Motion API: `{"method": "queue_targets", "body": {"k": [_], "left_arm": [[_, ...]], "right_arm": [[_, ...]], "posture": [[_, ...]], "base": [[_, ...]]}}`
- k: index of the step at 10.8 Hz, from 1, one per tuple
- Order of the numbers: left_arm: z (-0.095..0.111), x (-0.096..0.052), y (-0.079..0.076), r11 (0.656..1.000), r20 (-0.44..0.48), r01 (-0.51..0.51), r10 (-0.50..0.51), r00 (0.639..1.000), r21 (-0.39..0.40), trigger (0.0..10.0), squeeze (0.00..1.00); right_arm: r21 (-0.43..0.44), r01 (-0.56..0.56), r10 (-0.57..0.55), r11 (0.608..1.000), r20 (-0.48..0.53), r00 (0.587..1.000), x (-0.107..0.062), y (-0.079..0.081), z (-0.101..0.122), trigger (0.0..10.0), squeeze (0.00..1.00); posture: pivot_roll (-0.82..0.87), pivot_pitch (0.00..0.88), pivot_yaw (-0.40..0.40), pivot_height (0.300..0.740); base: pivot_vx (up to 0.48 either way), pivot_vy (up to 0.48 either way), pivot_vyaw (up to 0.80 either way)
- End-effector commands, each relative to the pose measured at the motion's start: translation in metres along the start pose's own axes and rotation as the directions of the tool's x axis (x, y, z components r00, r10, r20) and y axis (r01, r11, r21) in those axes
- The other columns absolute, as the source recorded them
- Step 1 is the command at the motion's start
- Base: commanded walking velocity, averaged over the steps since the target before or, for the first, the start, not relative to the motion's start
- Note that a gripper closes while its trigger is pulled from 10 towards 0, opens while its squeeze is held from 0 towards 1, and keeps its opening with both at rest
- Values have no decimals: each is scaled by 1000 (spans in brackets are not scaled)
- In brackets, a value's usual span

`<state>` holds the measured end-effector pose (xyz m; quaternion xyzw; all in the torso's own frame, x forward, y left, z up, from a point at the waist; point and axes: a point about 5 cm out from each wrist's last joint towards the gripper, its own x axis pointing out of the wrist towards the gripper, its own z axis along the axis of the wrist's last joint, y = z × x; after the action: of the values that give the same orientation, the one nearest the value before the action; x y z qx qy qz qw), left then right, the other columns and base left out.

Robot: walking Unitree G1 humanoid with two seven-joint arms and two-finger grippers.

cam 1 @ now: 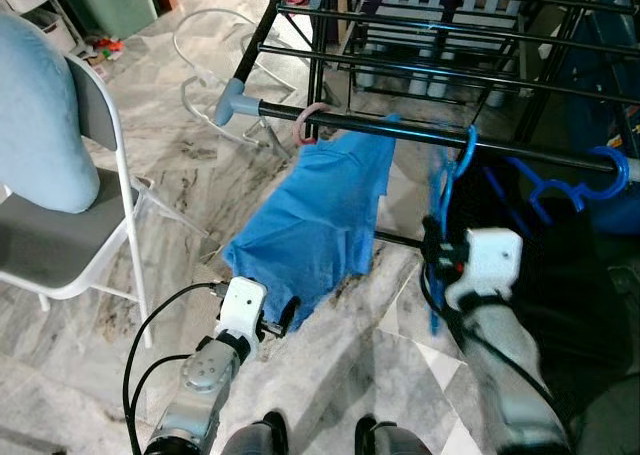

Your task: Hang hanger

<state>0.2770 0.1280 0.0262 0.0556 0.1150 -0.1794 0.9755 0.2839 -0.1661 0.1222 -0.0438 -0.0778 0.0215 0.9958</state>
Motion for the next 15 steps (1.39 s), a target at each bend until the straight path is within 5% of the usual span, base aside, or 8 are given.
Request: {"method": "queue_targets", "body": {"k": [1, 6, 15], "left_arm": [[-8, -3, -1, 1000, -37, -5, 5, 999, 4, 10000, 0], [-8, -2, -2, 999, -51, -43, 44, 998, 17, 10000, 0], [-9, -2, 3, 998, -68, -38, 41, 997, 40, 10000, 0]], "right_arm": [[-4, -1, 1, 1000, 19, 1000, -5, 1, 5, 10000, 1000], [18, -26, 27, 1000, -67, 997, -26, 9, -12, 10000, 1000], [24, -13, 15, 1000, -88, 996, -25, 10, -15, 10000, 1000]], "posture": [[-32, 211, 32, 740], [-22, 205, 17, 740], [-22, 212, 35, 740]], "base": [[0, 0, 0], [0, 0, 0], [-233, 0, 0]]}}
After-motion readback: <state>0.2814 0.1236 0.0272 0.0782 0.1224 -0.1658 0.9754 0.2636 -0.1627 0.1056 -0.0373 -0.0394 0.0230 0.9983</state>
